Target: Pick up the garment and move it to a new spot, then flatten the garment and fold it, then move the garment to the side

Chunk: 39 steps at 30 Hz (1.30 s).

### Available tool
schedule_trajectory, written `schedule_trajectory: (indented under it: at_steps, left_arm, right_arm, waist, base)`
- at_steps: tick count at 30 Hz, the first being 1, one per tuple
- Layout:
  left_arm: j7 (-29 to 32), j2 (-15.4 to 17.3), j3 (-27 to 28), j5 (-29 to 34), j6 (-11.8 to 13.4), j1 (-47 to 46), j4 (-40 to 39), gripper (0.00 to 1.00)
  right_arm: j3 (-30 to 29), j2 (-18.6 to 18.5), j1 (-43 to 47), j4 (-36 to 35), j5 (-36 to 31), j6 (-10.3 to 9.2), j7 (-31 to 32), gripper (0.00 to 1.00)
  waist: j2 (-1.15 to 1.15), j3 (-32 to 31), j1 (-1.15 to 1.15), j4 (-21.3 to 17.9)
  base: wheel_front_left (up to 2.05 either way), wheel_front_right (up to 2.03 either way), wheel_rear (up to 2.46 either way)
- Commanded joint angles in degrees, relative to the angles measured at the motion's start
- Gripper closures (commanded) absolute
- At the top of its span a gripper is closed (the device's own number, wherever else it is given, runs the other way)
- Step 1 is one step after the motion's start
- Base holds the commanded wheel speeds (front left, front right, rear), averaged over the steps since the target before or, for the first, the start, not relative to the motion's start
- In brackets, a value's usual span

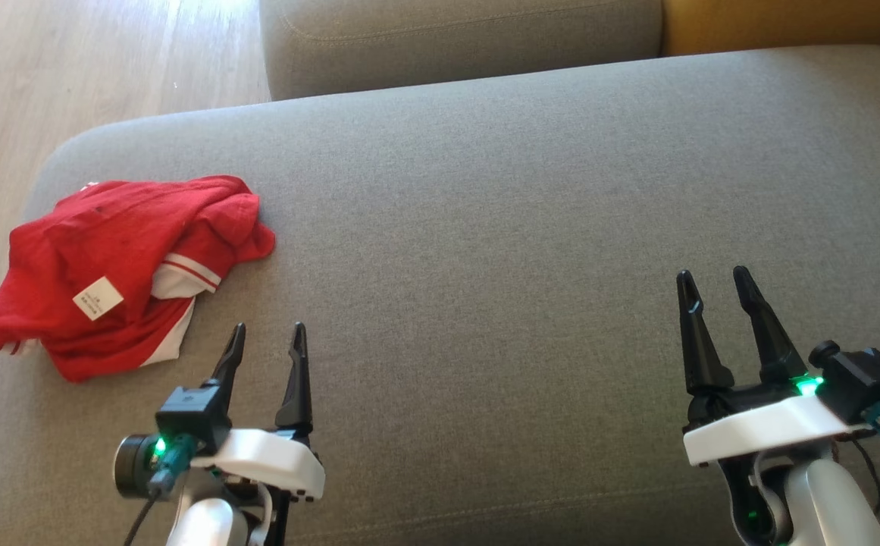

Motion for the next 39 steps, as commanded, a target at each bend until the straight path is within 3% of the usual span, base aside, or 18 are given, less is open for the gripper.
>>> schedule_trajectory:
  at_steps: [1, 16, 39]
  left_arm:
    - [-0.7, -0.14, 2.46, -1.18, -0.44, -1.69, -1.61, 0.0]
    - [-0.7, -0.54, 2.46, -0.89, -1.2, -1.98, -1.13, 0.0]
    - [-0.7, -0.55, 3.78, -2.05, 0.2, -0.83, -3.56, 0.0]
  right_arm:
    - [1.52, -0.41, -2.52, -1.64, 0.33, 0.0, -0.52, 0.0]
    - [0.9, -0.41, -2.05, -1.11, -2.06, 0.0, -0.52, 0.0]
    - [2.62, -0.41, -0.93, -0.9, -2.8, 0.0, -0.52, 0.0]
  waist:
    - [0.0, -0.04, 0.0, 0.02]
    - [0.0, -0.68, 0.0, 2.22]
    - [0.0, -1.23, 0.0, 22.37]
  base:
    - [0.0, 0.0, 0.0]
    - [0.0, 0.0, 0.0]
    - [0.0, 0.0, 0.0]
